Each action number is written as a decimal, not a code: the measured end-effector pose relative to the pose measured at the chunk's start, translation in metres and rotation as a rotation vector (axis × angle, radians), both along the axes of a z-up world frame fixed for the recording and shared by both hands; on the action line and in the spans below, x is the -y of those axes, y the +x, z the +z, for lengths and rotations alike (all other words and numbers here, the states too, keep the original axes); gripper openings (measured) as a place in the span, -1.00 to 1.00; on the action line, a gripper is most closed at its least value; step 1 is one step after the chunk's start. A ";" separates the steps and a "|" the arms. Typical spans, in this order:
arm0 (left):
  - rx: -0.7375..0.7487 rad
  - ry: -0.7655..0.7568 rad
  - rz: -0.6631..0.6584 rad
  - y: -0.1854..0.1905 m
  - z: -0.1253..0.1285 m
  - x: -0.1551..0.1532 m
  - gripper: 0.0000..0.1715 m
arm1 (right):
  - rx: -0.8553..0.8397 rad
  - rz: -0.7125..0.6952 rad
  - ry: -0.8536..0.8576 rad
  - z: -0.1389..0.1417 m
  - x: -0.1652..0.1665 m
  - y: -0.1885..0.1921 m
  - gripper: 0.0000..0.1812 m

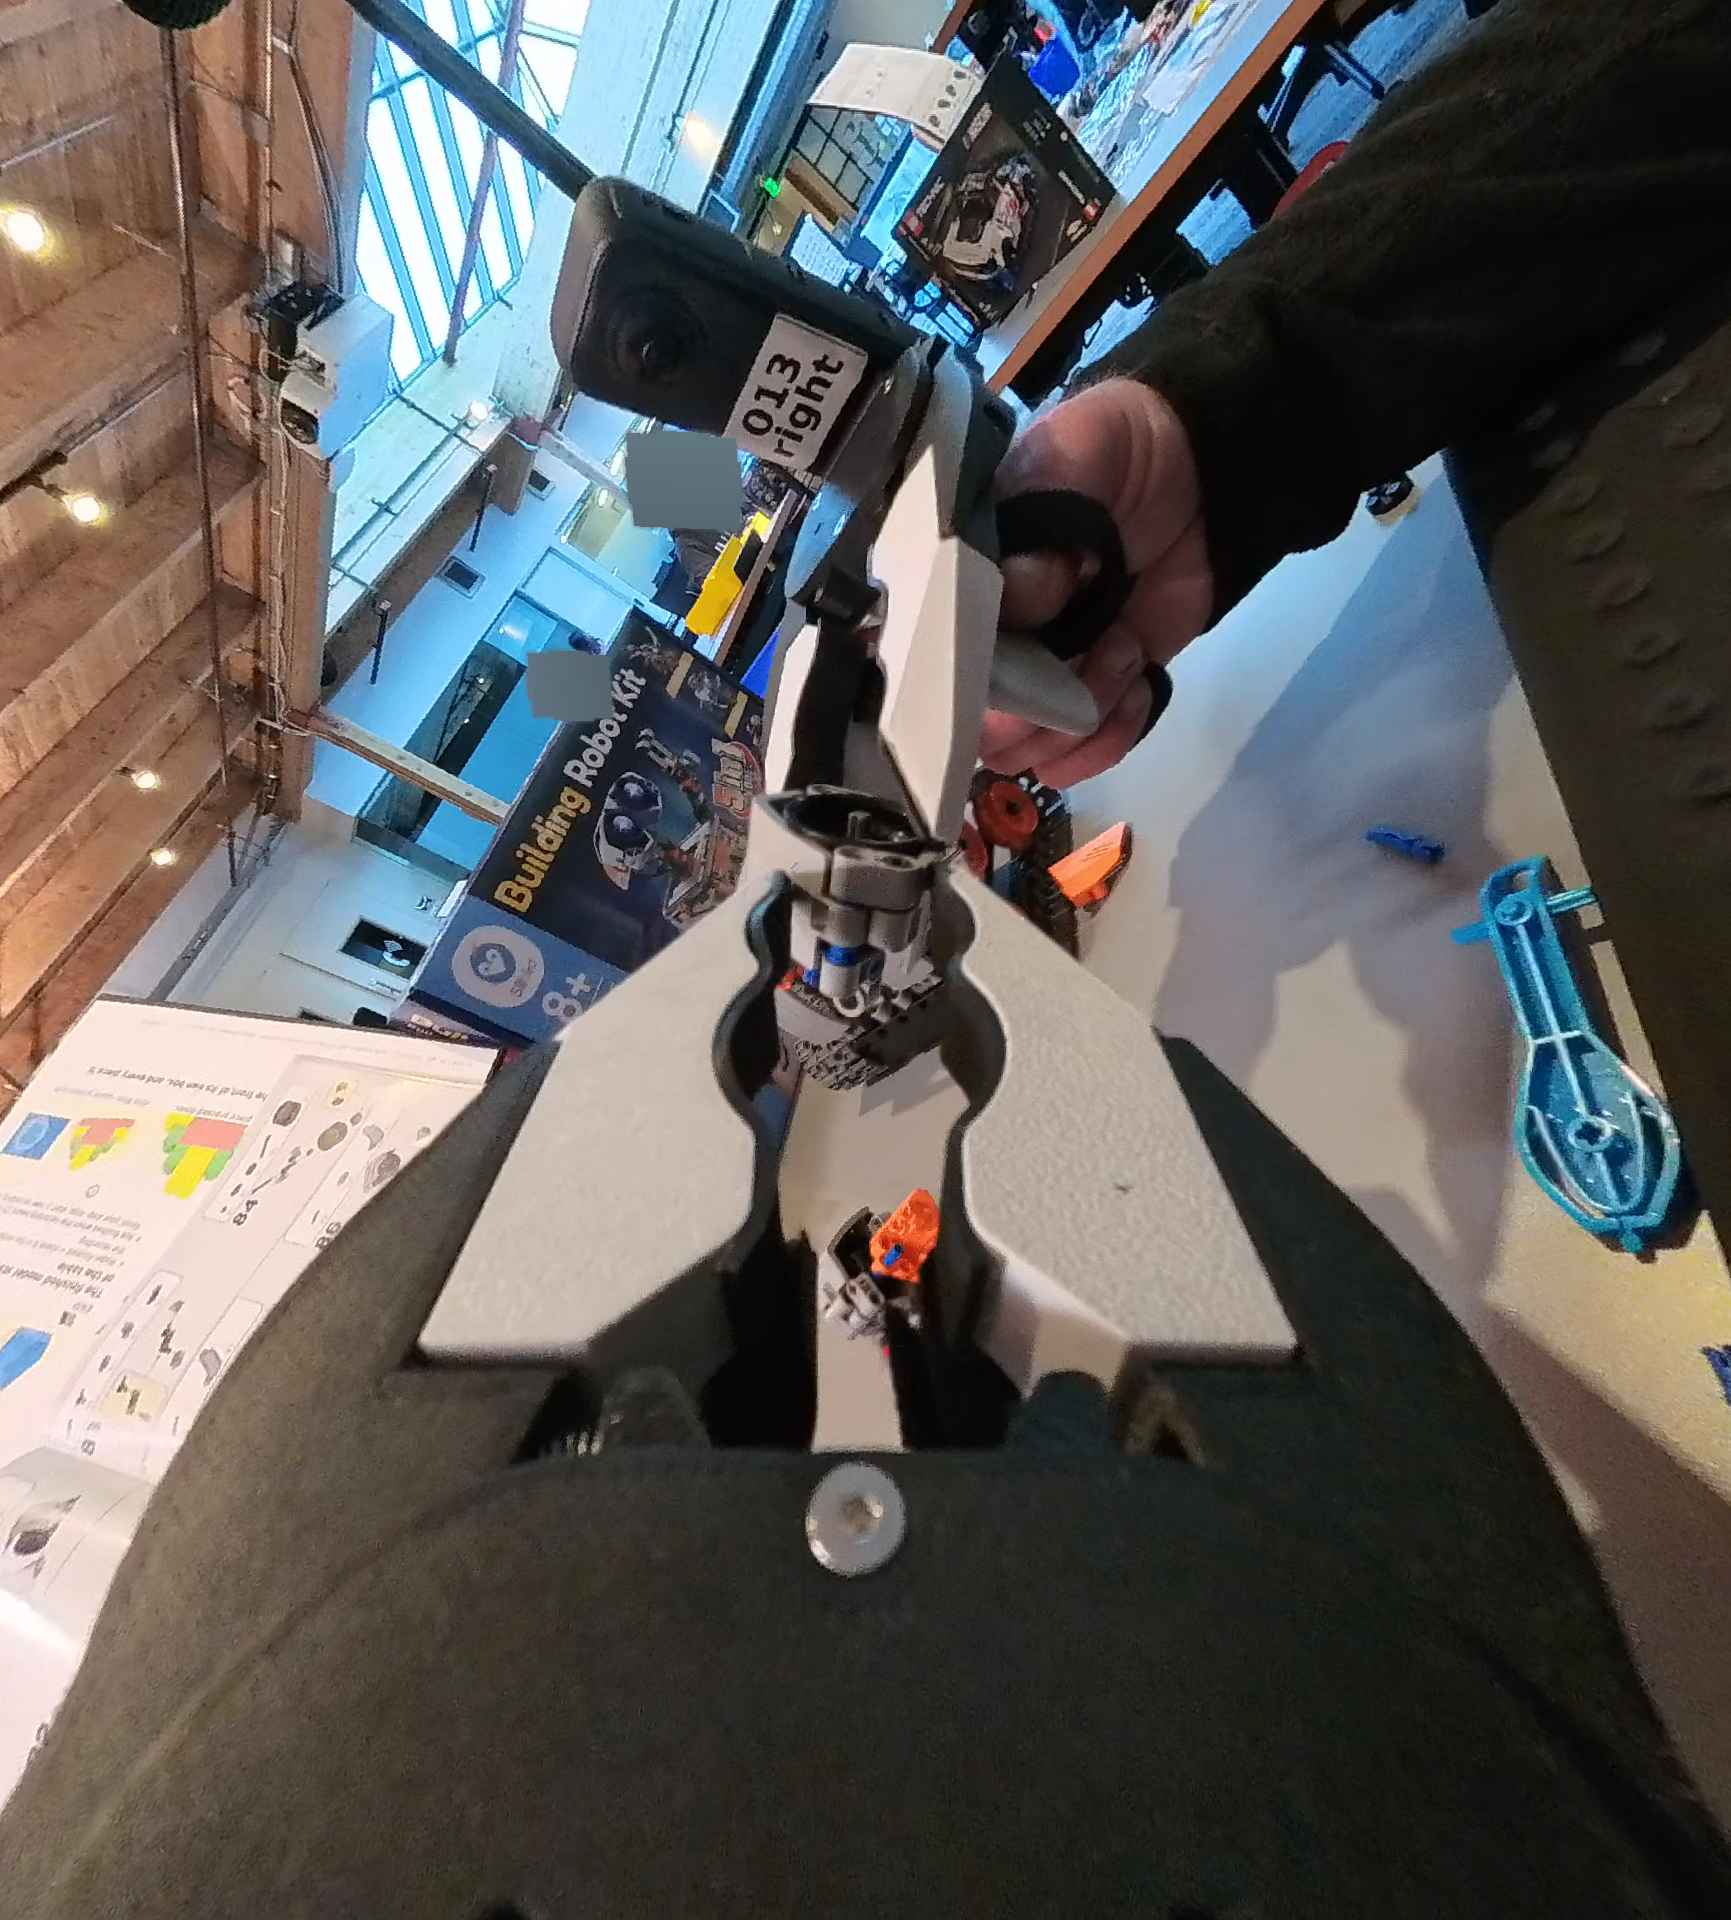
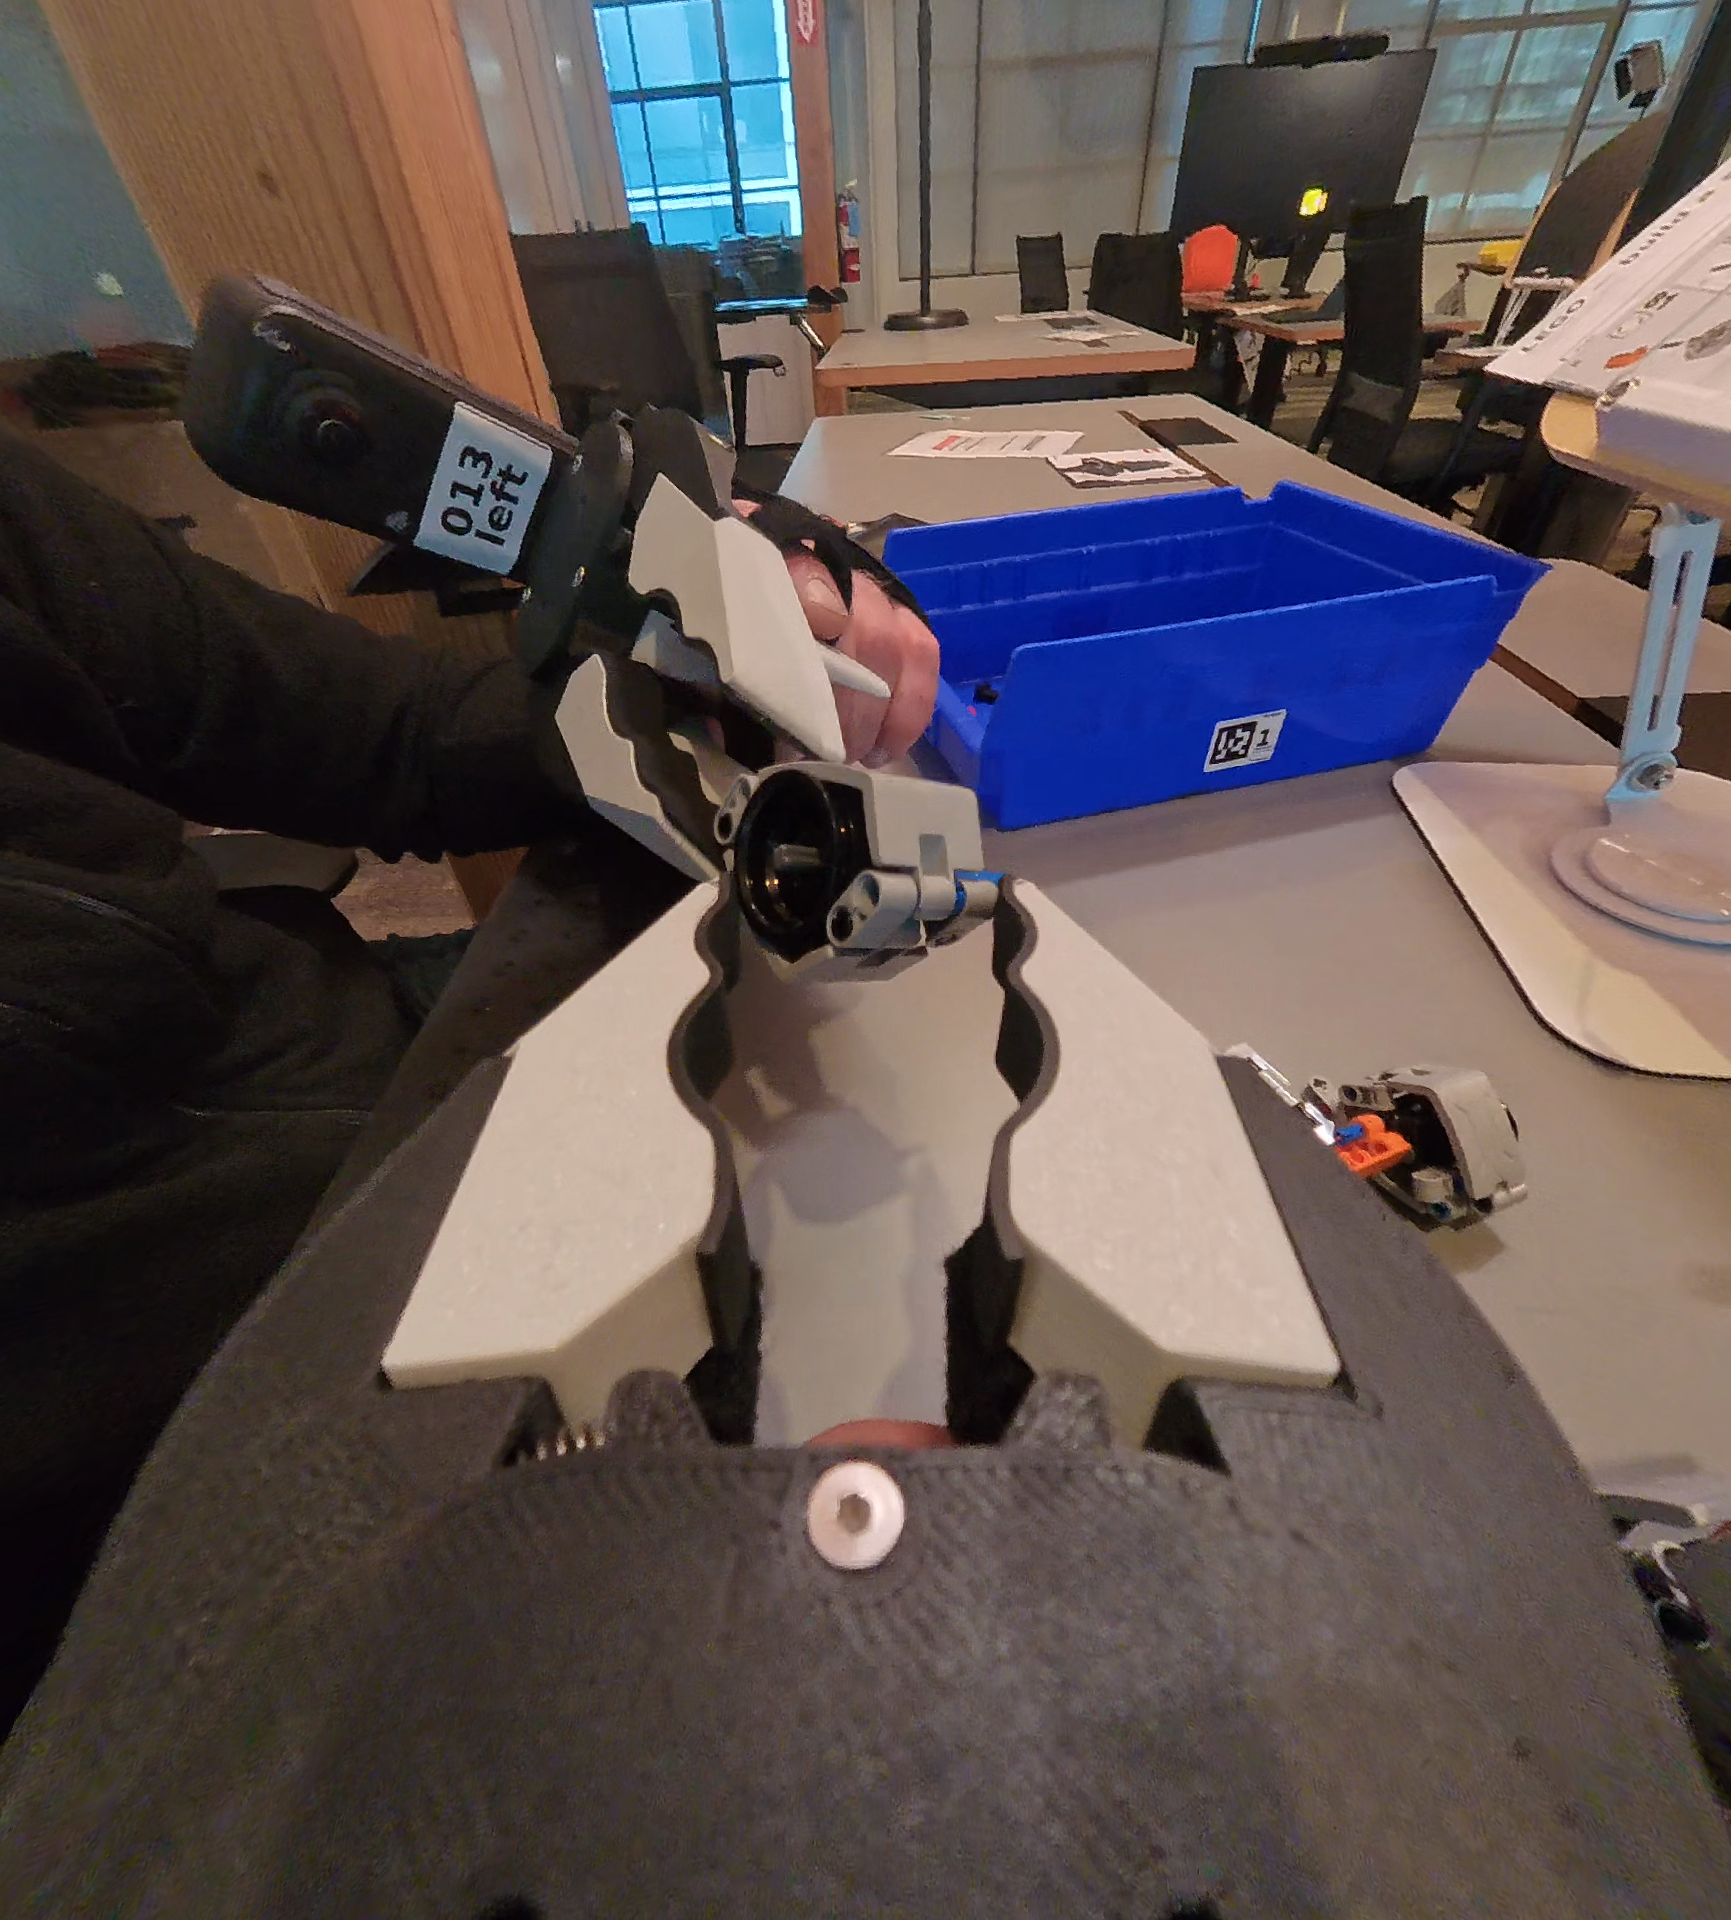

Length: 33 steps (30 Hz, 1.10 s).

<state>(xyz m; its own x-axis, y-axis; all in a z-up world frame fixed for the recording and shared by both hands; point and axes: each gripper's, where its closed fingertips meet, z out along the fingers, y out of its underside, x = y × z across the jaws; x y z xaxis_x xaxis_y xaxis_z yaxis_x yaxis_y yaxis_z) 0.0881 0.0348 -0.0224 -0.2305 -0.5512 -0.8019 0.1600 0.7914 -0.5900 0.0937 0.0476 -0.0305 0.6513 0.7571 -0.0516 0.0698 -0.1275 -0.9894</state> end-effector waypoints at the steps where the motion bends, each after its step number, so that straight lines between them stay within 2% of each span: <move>1: -0.001 0.003 0.006 0.001 -0.001 -0.001 -0.72 | 0.004 -0.006 0.000 0.000 -0.001 0.001 -0.49; 12: -0.017 -0.033 0.032 0.005 -0.003 -0.010 -0.74 | 0.010 -0.058 0.006 0.001 -0.006 0.008 -0.50; 18: -0.021 -0.073 0.028 0.005 -0.002 -0.014 -0.76 | -0.103 -0.020 0.006 0.014 -0.001 0.012 -0.60; 27: -0.030 -0.108 0.013 0.006 -0.002 -0.012 -0.76 | -0.235 0.053 -0.074 0.016 0.001 0.014 -0.63; 33: -0.037 -0.131 0.010 0.006 -0.001 -0.015 -0.78 | -0.256 0.058 -0.097 0.015 0.000 0.016 -0.66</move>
